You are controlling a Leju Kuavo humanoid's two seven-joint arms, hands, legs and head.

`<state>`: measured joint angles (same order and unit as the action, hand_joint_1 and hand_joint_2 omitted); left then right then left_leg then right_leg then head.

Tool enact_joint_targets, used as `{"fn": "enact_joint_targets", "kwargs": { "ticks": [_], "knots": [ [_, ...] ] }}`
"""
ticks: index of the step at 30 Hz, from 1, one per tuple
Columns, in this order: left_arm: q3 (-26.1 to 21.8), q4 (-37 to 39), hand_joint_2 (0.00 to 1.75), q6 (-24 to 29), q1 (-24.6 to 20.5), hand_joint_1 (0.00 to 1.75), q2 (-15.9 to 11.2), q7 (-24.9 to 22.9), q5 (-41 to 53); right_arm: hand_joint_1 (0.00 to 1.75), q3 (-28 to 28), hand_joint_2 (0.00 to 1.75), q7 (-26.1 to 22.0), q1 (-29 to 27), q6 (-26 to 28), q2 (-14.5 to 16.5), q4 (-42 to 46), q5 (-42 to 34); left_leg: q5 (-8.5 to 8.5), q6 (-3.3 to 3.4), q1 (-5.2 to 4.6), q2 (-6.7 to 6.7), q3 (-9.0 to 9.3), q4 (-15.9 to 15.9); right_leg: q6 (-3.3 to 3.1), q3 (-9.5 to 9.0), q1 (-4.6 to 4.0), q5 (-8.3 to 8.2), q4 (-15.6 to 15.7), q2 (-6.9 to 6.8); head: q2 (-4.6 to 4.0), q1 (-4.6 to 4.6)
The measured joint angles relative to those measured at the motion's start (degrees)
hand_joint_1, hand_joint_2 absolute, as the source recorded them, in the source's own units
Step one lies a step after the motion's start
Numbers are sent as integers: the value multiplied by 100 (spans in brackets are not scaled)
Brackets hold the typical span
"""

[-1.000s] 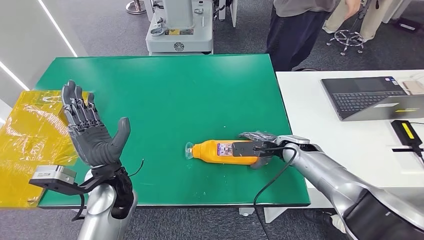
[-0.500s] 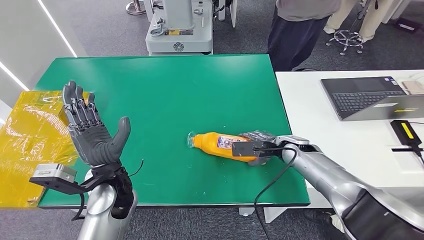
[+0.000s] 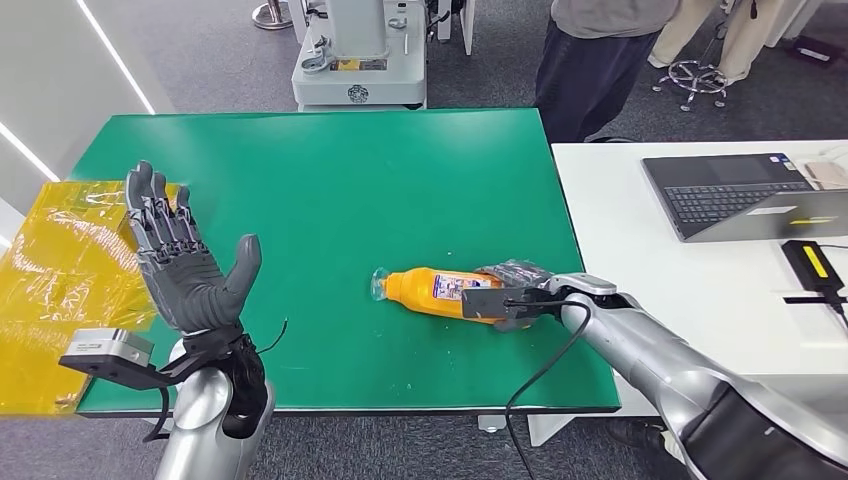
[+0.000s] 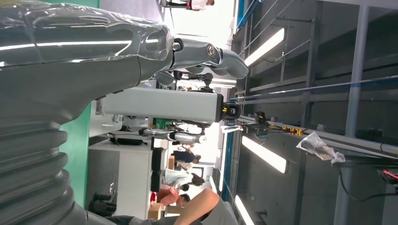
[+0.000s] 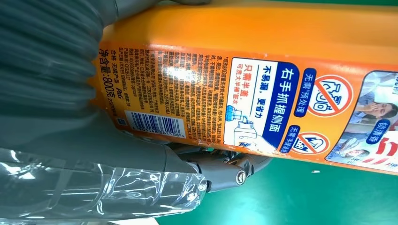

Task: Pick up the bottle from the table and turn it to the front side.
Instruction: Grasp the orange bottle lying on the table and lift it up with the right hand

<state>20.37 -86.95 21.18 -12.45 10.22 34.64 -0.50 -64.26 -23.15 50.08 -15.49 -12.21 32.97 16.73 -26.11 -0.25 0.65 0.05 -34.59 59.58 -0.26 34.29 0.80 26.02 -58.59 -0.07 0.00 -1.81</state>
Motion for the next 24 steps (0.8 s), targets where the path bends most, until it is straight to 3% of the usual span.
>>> {"fn": "enact_joint_targets", "kwargs": {
  "ticks": [20, 24],
  "knots": [
    [0, 0, 175, 0, -1, 0, 1, 20, -2, 175, 37, 175, 2, -47, 139, 48, 28, 10, 0, 0, 0, 1, 1, 0, -1, 0, 0, -1, 0, 1, 0, 0],
    [-1, 0, 175, 17, -1, 0, 1, 23, -7, 175, 105, 175, -15, -126, 423, 52, 85, 9, 0, 0, 0, -1, -2, 0, -1, 1, 0, -1, 0, -1, 0, -1]
  ]
}}
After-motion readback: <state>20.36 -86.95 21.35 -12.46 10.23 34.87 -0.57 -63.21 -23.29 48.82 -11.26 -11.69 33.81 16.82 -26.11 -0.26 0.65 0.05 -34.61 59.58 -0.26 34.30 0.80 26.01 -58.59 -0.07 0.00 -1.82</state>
